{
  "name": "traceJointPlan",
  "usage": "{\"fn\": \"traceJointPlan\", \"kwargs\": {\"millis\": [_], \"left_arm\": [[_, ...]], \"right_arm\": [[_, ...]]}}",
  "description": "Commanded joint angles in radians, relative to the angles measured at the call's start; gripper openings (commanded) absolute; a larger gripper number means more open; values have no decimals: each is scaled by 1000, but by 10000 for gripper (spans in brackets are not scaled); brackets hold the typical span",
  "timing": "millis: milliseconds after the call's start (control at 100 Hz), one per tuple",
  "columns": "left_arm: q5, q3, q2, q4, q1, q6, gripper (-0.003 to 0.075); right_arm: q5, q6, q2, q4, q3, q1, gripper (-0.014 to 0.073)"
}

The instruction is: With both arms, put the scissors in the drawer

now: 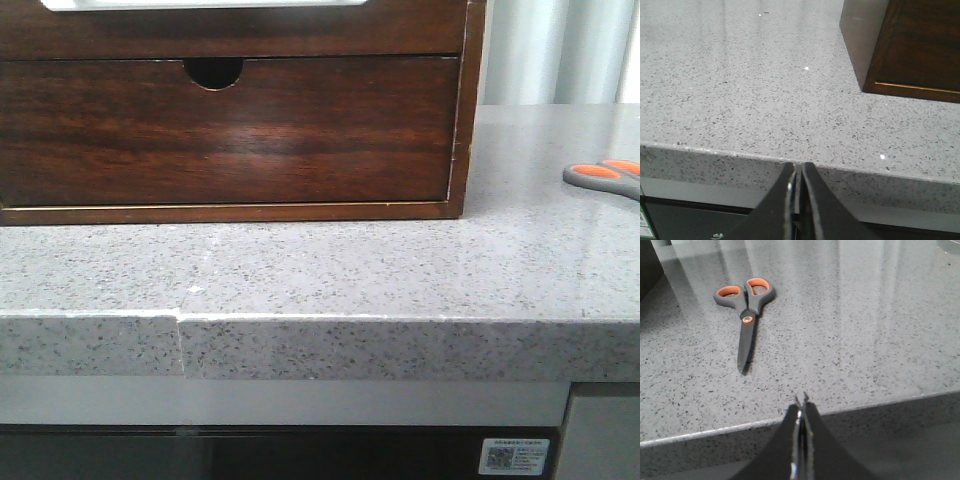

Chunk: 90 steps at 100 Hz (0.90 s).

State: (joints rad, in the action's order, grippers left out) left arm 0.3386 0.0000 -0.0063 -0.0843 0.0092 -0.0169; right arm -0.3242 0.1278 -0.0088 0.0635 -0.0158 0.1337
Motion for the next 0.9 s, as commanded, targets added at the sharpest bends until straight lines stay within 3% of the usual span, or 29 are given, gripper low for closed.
{"fn": "traceJointPlan", "kwargs": {"millis": [0,190,370,610,780,890], "left_arm": [[-47,25,-31,3,2,10,-19],[-103,25,-31,3,2,10,-19],[-133,25,-31,3,2,10,-19],[-220,25,-31,3,2,10,-19],[-257,25,-31,4,2,10,-19],[-257,25,-31,4,2,10,-19]], "right_arm": [[30,-6,-21,23,-11,6,-61],[48,-6,-21,23,-11,6,-61],[196,-6,-21,23,-11,6,-61],[249,-6,-21,23,-11,6,-61],[451,-6,-21,-20,-11,6,-61],[450,-6,-21,-20,-11,6,-61]]}}
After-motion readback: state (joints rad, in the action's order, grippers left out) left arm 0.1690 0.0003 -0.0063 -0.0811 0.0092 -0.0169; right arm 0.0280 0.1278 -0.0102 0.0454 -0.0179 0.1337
